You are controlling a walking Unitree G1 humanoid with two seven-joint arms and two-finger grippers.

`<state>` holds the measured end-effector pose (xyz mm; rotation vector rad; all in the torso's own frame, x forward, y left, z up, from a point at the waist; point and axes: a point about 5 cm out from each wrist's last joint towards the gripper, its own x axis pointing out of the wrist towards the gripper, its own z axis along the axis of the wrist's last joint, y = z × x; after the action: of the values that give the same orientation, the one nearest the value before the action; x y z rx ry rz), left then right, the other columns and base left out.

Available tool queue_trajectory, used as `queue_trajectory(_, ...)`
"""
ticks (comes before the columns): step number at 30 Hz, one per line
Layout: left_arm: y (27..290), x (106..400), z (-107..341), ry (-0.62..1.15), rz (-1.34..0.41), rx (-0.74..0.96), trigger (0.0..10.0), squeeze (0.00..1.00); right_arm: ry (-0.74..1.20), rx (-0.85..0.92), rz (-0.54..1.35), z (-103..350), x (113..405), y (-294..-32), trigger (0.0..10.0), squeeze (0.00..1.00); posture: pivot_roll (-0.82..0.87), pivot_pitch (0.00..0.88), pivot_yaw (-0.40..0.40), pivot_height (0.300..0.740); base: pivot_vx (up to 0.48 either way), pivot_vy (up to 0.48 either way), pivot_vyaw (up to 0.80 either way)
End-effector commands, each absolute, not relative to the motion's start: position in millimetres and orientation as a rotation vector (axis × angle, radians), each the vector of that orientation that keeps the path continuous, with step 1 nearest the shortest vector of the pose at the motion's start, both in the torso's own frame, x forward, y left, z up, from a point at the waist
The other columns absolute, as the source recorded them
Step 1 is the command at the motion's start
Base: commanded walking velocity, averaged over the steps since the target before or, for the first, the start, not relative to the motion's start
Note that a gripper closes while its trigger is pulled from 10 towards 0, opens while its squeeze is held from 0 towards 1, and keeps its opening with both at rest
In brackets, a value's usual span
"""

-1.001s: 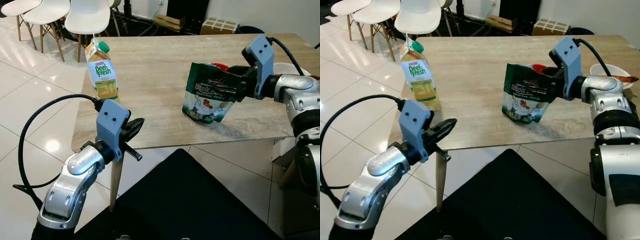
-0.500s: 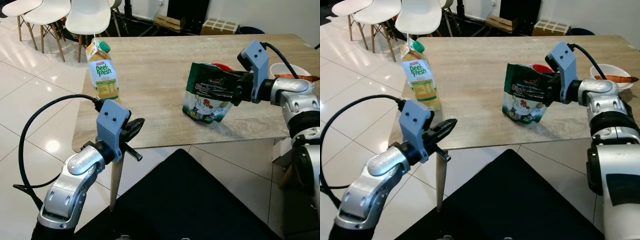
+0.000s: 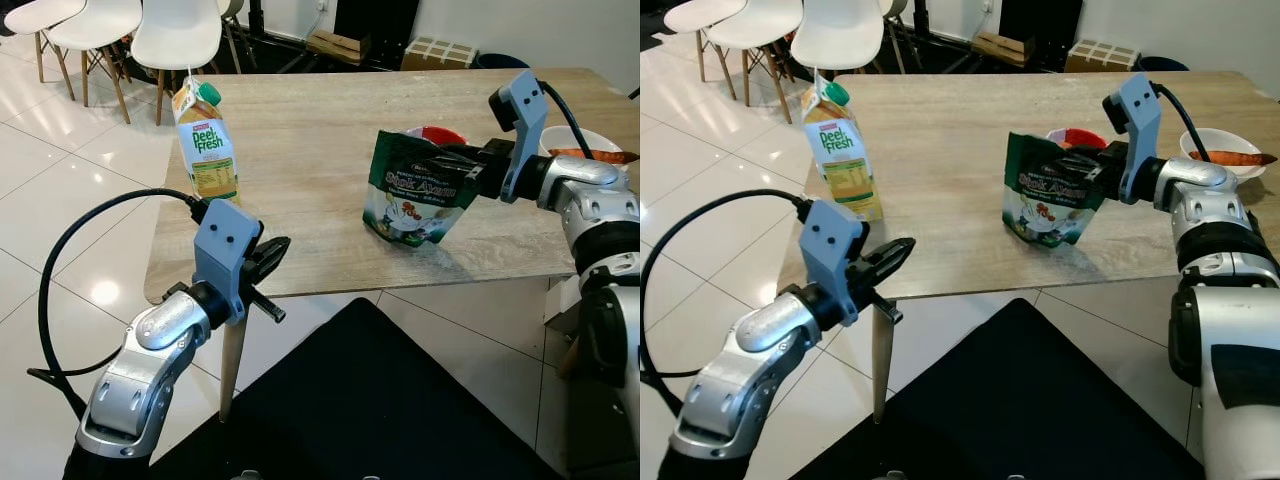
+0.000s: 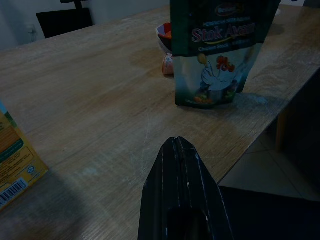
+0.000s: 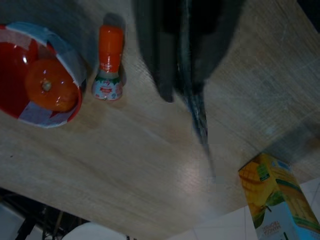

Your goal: Restocking fridge

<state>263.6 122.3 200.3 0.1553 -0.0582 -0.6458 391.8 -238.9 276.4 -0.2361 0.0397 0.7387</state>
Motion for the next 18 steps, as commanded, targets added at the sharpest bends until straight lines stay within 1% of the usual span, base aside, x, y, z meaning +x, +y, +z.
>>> queue_trajectory(1, 121.3, 264.2, 196.1, -0.039, -0.657, 0.155, 10.0, 0.00, 0.035, -0.222, 0.729, 278.5, 390.0, -245.0, 0.0, 0.00, -0.03, 0.112, -0.056, 0.740, 0.000, 0.000, 0.00)
queue_trajectory(9, 116.8, 265.0, 194.9, -0.038, -0.671, 0.146, 10.0, 0.00, 0.039, -0.234, 0.745, 279.9, 387.6, -248.7, 0.0, 0.00, -0.04, 0.115, -0.058, 0.740, 0.000, 0.000, 0.00)
queue_trajectory(12, 115.9, 265.0, 194.6, -0.038, -0.673, 0.145, 10.0, 0.00, 0.039, -0.204, 0.746, 282.5, 386.3, -252.1, 0.0, 0.00, -0.04, 0.116, -0.057, 0.740, 0.000, 0.000, 0.00)
queue_trajectory(16, 114.3, 265.5, 194.7, -0.039, -0.678, 0.141, 10.0, 0.00, 0.075, -0.229, 0.724, 285.8, 382.6, -263.2, 0.0, 0.00, -0.05, 0.114, -0.055, 0.740, 0.000, 0.000, 0.00)
queue_trajectory(18, 113.4, 265.7, 194.7, -0.040, -0.682, 0.139, 10.0, 0.00, 0.098, -0.251, 0.759, 289.2, 375.9, -272.8, 0.0, 0.00, -0.05, 0.114, -0.056, 0.740, 0.000, 0.000, 0.00)
